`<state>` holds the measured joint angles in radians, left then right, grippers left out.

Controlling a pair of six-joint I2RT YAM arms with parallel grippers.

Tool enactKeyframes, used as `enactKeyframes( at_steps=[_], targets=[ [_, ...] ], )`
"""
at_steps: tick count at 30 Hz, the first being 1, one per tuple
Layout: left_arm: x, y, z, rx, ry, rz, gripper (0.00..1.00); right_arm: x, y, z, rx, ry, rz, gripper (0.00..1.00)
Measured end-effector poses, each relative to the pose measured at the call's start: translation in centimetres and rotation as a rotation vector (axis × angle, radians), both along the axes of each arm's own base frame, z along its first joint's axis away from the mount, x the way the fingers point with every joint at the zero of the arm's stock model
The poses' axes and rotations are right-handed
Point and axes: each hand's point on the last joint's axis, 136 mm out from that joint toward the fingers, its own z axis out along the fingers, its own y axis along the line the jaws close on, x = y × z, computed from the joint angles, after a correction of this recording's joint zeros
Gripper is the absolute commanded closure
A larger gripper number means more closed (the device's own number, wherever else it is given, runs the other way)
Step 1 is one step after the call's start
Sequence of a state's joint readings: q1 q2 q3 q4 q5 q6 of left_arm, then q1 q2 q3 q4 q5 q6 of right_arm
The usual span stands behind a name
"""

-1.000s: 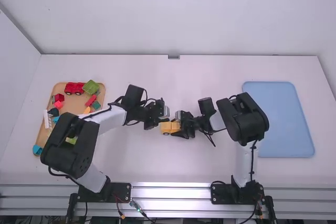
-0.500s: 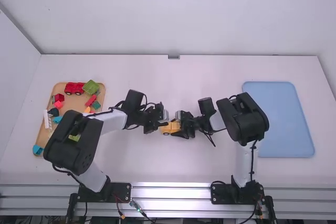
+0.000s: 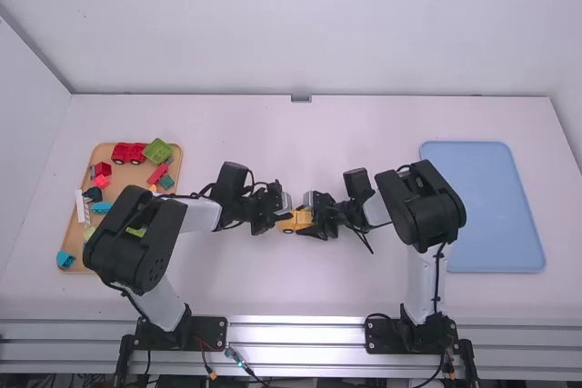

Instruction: Assemble lego blocks to make yellow taxi

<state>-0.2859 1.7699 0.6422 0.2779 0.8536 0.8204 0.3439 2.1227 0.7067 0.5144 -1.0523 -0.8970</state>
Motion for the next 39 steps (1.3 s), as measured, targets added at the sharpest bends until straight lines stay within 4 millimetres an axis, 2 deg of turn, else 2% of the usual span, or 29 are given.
enactKeyframes(
  at_steps=[7,24,32,33,34,35,36,37,38,39],
  targets=[
    [-0.3,-0.4,-0.3,-0.008,0.077,-0.029,0.98,0.0,0.0,0.0,0.000,0.002,0.001,0.61],
    [0.2,-0.5,-0.6,0.028,0.053,-0.013,0.98,0.2,-0.1,-0.1,-0.004,-0.007,-0.007,0.60],
    [0.5,0.9,0.6,0.137,0.105,0.046,0.98,0.2,0.1,0.0,0.000,-0.013,-0.002,0.55],
    [1.0,1.4,1.7,0.152,0.089,0.067,0.88,0.2,0.1,0.0,0.001,-0.015,-0.002,0.52],
    [1.6,1.9,3.2,0.164,0.053,0.088,0.66,0.3,0.1,0.1,0.004,-0.018,-0.003,0.49],
    [1.8,2.0,3.8,0.167,0.045,0.098,0.51,0.4,0.1,0.1,0.004,-0.018,-0.004,0.47],
    [2.3,2.3,5.0,0.173,0.012,0.112,0.05,0.5,0.1,0.2,0.005,-0.021,-0.008,0.45],
    [2.7,2.4,6.0,0.177,-0.017,0.125,0.01,0.6,0.2,0.2,0.003,-0.023,-0.013,0.42],
    [3.2,2.8,7.6,0.186,-0.061,0.146,0.01,0.8,0.2,0.2,0.001,-0.022,-0.023,0.35],
    [3.2,2.9,7.9,0.189,-0.071,0.152,0.01,0.8,0.2,0.2,0.000,-0.021,-0.025,0.32]
  ],
)
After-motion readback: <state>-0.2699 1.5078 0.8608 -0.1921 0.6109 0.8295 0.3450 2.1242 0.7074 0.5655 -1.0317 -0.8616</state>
